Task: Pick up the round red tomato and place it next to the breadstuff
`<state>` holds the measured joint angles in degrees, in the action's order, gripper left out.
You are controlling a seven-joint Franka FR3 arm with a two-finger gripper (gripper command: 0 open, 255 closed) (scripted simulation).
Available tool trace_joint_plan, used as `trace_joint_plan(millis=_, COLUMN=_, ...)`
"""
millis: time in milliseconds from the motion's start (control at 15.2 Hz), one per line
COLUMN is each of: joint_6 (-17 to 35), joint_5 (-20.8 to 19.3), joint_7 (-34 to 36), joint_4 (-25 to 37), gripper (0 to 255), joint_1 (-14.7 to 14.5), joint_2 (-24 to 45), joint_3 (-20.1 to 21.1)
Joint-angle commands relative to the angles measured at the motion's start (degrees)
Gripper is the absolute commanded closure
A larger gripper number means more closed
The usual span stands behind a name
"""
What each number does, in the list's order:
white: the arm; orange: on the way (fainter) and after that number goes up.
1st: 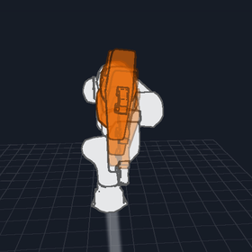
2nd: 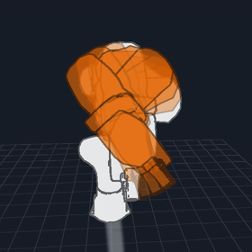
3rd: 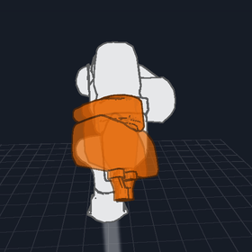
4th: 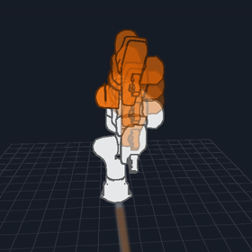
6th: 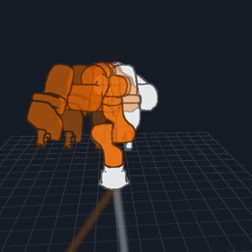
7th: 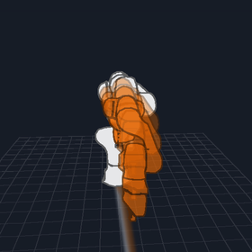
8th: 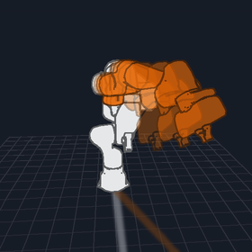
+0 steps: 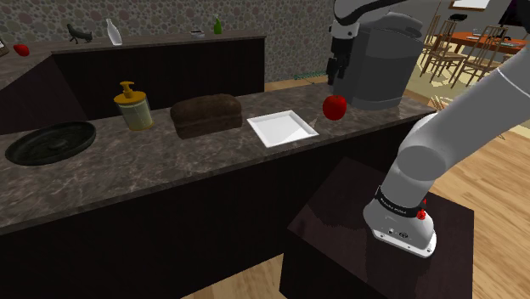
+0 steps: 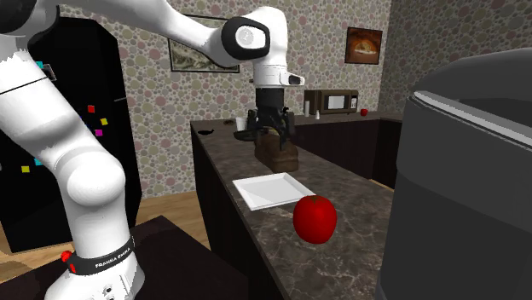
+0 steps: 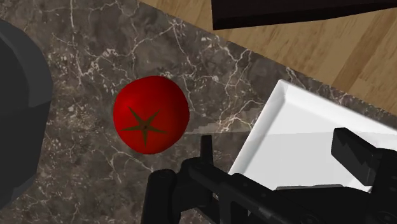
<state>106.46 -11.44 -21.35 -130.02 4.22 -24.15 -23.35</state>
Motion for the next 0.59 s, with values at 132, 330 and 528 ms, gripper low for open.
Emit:
trace_joint_plan(millis=132, joint_6=3.8, joint_5=0.5, joint_7=-4.7, joint_4=3.2, gripper=0, joint_1=0.7, joint_2=7.2, joint_3=-4.4)
trace_joint_plan(millis=330, joint_6=6.3, joint_5=2.2, joint_7=-8.5, joint_4=6.5, gripper=0, joint_1=1.0, joint_2=13.3, joint_3=-7.4)
trace_joint_plan(millis=528, joint_6=8.3, joint_5=4.9, joint_7=-12.6, joint_4=10.3, gripper=0, joint_1=1.7, joint_2=19.9, joint_3=-9.9)
